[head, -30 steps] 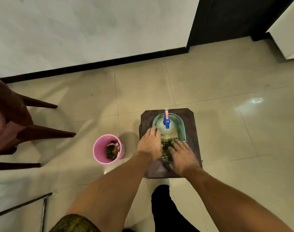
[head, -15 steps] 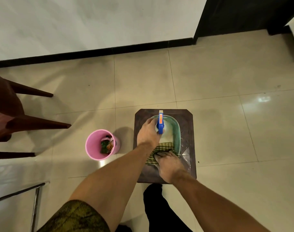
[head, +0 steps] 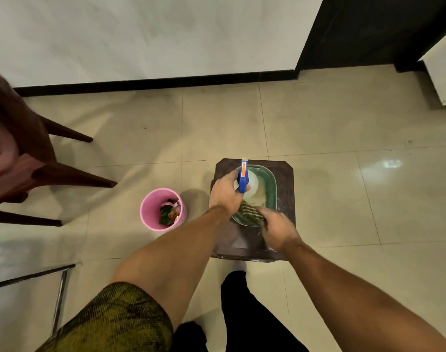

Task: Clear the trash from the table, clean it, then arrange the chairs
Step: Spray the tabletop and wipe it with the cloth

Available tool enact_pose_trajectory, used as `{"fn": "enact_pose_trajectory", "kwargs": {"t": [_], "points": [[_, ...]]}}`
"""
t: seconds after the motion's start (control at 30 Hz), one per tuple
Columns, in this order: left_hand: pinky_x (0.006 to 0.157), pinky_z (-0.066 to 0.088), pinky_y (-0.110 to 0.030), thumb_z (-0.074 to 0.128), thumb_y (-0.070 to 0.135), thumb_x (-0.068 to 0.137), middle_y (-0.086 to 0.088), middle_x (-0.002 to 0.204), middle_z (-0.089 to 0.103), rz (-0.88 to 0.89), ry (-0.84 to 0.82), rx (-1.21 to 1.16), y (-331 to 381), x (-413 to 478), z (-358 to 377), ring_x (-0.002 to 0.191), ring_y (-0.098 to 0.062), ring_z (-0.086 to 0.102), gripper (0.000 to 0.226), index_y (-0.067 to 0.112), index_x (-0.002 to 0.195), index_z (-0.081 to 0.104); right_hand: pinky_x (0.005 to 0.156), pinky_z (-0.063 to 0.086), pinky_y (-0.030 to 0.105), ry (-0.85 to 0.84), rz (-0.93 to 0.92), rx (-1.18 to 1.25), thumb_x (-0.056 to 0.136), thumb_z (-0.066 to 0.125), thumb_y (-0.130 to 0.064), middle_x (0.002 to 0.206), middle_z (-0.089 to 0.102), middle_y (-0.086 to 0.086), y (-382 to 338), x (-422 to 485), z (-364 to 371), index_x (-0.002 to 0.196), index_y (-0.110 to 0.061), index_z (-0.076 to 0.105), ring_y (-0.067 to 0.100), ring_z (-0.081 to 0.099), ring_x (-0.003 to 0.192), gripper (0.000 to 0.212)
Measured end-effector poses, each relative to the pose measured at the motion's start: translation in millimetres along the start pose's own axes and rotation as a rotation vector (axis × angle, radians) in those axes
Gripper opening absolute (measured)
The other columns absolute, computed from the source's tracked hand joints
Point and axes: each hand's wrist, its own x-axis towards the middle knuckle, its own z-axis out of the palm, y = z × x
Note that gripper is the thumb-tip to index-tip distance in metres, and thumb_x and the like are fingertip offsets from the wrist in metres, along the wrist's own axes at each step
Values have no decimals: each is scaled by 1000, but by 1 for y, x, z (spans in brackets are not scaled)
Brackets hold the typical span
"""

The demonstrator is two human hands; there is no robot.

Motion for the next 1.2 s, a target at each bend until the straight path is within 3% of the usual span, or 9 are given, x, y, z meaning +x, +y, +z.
{"fn": "enact_pose_trajectory", "kwargs": {"t": [0.23,0.37,0.47,0.57,0.67,0.83,0.97,1.1,1.2], "points": [[101,53,-42,74,27,92,-2,124,71,-11,129,-151,3,-52,-75,113,-22,65,48,19,136,58,96,52,40,193,135,311,98,52,-10,109,70,10,-38,-32,-20,122,-10,65,29,65,102,27],[90,53,-43,65,34,97,-3,107,66,33,199,-109,-13,-86,-123,98,-27,63,25,17,114,56,95,54,50,259,260,653,99,57,-10,99,72,10,-75,-38,-26,98,-15,67,30,67,96,12],[84,49,-42,58,38,100,-3,103,62,39,230,-62,-39,-120,-158,93,-28,60,23,18,108,52,89,55,44,270,361,923,99,60,-14,100,70,9,-121,-49,-20,97,-14,64,29,66,94,5],[81,44,-37,52,46,102,-1,100,59,-1,256,-43,-80,-165,-192,91,-23,56,30,17,109,51,74,60,49,126,435,1105,93,68,-19,101,74,15,-170,-62,3,111,-9,66,34,71,91,21],[80,52,-41,55,51,97,-2,94,64,-107,326,-46,-129,-209,-221,87,-25,62,36,16,104,56,72,61,49,-25,413,1210,83,77,-15,102,75,18,-223,-77,44,117,-4,66,34,74,86,37],[69,50,-36,69,33,83,-4,79,64,-345,335,-159,-207,-281,-247,81,-34,66,18,17,81,61,54,59,40,-259,414,1347,92,59,-11,76,72,19,-316,-111,135,97,2,65,32,71,66,16],[74,57,-40,66,26,80,-9,84,67,-548,453,-251,-290,-348,-285,82,-34,66,16,21,74,52,82,57,52,-379,443,1203,87,44,-6,102,69,28,-388,-131,219,123,15,58,41,68,90,44],[70,51,-34,65,32,80,-3,87,67,-628,534,-299,-337,-390,-320,82,-27,64,18,20,92,60,72,56,51,-467,483,1085,86,43,2,112,68,31,-440,-146,263,119,9,58,43,68,100,37],[69,47,-34,61,30,77,-3,77,61,-685,618,-347,-370,-417,-354,81,-36,65,13,20,82,55,78,50,55,-525,428,1044,103,39,-8,107,68,26,-490,-156,287,111,7,60,40,65,100,27]]}}
